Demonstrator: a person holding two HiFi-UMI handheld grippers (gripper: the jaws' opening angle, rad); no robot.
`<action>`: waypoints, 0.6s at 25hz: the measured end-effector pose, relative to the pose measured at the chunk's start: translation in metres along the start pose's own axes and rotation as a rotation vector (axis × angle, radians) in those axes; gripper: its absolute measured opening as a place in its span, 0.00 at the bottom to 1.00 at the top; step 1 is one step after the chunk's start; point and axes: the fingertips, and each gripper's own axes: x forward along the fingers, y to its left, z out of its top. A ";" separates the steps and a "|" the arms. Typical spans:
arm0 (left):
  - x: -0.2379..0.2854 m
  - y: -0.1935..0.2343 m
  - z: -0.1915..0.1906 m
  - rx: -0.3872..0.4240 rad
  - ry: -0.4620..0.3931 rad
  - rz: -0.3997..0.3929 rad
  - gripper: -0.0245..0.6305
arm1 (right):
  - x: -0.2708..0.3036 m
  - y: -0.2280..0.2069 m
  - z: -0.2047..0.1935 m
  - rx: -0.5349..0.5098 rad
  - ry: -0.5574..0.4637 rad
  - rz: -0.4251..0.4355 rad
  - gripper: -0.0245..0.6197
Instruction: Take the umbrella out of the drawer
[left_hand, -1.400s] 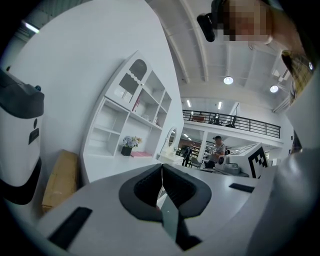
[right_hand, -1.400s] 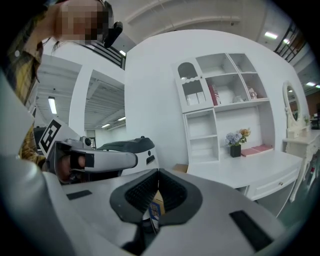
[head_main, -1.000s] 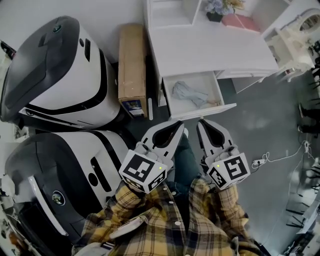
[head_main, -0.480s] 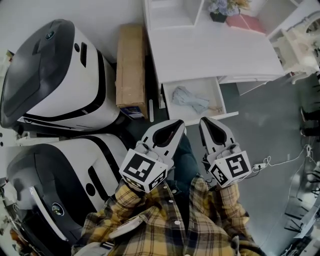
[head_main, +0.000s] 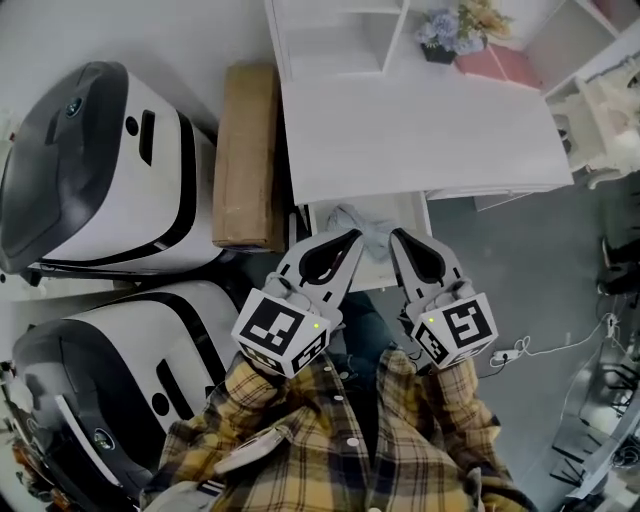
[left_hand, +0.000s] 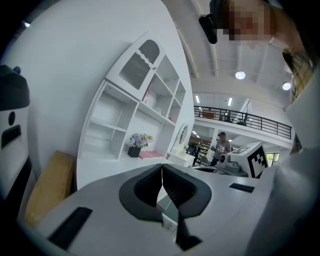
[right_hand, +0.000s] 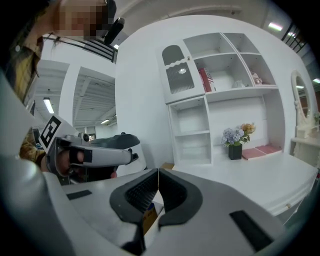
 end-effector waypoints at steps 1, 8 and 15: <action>0.009 0.002 0.004 0.001 -0.001 0.009 0.07 | 0.004 -0.009 0.003 -0.005 0.005 0.011 0.07; 0.052 0.019 0.019 -0.010 -0.007 0.082 0.07 | 0.034 -0.052 0.014 -0.050 0.052 0.106 0.07; 0.059 0.039 0.026 -0.024 -0.015 0.138 0.07 | 0.058 -0.063 0.019 -0.056 0.073 0.153 0.07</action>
